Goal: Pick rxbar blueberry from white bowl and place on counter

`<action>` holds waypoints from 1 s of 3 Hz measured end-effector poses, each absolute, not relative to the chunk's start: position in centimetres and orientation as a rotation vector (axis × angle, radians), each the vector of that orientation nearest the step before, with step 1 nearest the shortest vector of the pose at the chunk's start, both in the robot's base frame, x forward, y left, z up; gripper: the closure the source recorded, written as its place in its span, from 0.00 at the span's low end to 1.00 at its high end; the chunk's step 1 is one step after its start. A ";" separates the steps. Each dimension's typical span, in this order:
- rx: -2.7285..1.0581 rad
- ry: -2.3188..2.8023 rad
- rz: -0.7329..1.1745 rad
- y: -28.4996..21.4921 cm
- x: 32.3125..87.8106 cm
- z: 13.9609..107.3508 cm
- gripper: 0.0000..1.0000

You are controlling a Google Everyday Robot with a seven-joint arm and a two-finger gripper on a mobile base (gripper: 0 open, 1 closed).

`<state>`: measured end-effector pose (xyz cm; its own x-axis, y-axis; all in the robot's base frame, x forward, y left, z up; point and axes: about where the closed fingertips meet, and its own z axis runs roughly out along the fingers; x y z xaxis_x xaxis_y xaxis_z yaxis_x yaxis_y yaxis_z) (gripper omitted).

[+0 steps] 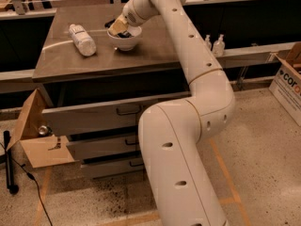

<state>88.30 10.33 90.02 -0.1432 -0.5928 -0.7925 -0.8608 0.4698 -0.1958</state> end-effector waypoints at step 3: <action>-1.116 1.739 0.153 6.7 91.2 96.6 1.00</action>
Offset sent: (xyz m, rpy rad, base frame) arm 0.0478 -0.0205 0.0883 -0.0004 -0.2386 -0.0905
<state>91.21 6.69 96.56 -0.0513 -0.6043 -0.7951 -0.7341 0.5626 -0.3802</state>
